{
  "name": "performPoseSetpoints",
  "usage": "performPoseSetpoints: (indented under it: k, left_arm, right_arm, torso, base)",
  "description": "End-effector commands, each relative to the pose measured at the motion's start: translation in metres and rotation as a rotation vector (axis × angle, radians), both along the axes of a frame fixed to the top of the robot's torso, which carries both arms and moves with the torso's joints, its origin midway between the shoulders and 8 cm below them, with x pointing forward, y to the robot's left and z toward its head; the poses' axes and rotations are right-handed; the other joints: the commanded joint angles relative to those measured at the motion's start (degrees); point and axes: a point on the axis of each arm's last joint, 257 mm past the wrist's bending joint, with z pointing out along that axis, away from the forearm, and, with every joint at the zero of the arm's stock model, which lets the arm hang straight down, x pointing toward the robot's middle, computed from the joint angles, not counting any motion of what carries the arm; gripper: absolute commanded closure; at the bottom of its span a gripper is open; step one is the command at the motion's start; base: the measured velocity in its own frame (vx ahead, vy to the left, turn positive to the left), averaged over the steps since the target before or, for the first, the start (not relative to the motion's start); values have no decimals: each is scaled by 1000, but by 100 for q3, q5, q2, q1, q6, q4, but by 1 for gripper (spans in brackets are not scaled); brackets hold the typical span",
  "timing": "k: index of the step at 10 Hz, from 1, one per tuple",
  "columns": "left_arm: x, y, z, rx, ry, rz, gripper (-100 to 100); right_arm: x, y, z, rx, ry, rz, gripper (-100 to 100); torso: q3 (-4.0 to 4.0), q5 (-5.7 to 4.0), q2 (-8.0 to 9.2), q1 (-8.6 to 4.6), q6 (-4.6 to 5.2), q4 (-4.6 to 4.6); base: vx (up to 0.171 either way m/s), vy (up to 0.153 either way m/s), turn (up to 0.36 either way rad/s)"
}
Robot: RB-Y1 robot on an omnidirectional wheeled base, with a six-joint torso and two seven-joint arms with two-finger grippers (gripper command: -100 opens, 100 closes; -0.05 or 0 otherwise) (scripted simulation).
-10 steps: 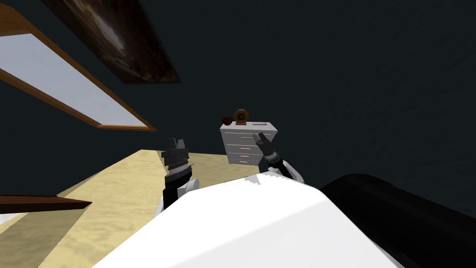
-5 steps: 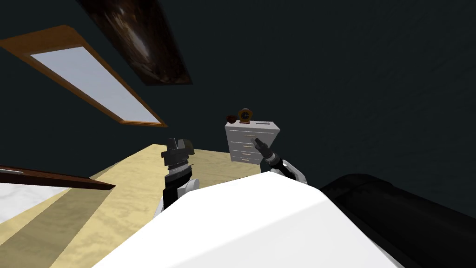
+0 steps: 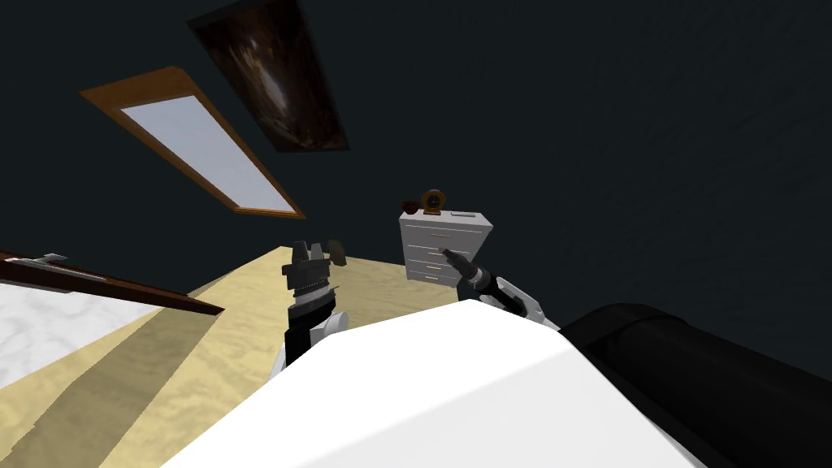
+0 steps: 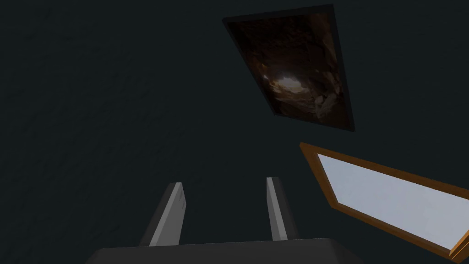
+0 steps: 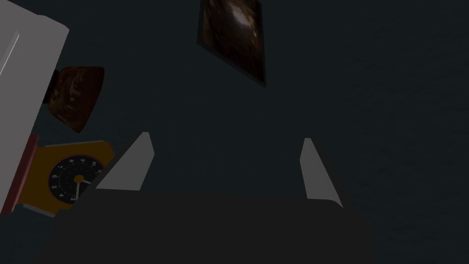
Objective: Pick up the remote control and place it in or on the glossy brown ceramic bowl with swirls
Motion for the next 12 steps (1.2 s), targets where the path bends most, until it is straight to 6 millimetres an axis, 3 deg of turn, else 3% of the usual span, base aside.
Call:
performPoseSetpoints:
  k: [1, 2, 4, 5, 10, 11, 12]
  left_arm:
    - [0, 0, 0, 0, 0, 0, 0]
    - [0, 0, 0, 0, 0, 0, 0]
    - [0, 0, 0, 0, 0, 0, 0]
    - [0, 0, 0, 0, 0, 0, 0]
    - [0, 0, 0, 0, 0, 0, 0]
    - [0, 0, 0, 0, 0, 0, 0]
    - [0, 0, 0, 0, 0, 0, 0]
  right_arm:
    - [-2, -1, -8, -50, 13, 22, -100]
    - [-2, -6, -23, -94, 31, 31, -100]
    - [-4, -7, -28, -141, 39, 53, -100]
    - [-3, -15, -43, -192, 58, 61, -100]
    - [-6, -31, -65, -325, 90, 103, -100]
    - [-4, -45, -79, -385, 109, 107, -100]
    - [-5, -48, -80, -413, 113, 119, -100]
  torso:
    - [0, 0, 0, 0, 0, 0]
    - [1, 1, 1, 0, 3, 1]
    - [4, 1, 5, 2, 4, 2]
    - [0, 0, -1, -5, 5, 1]
    - [-3, -1, -6, -6, 5, 0]
    - [-4, -2, -9, -8, 5, -1]
    - [-5, -1, -10, -7, 0, -2]
  base:
    - [-44, 28, 102]
    - [-56, 43, 183]
    - [-40, 23, 29]
    - [-33, 22, 170]
    - [-21, 14, 66]
    - [-15, 15, 196]
    - [-16, 9, 90]
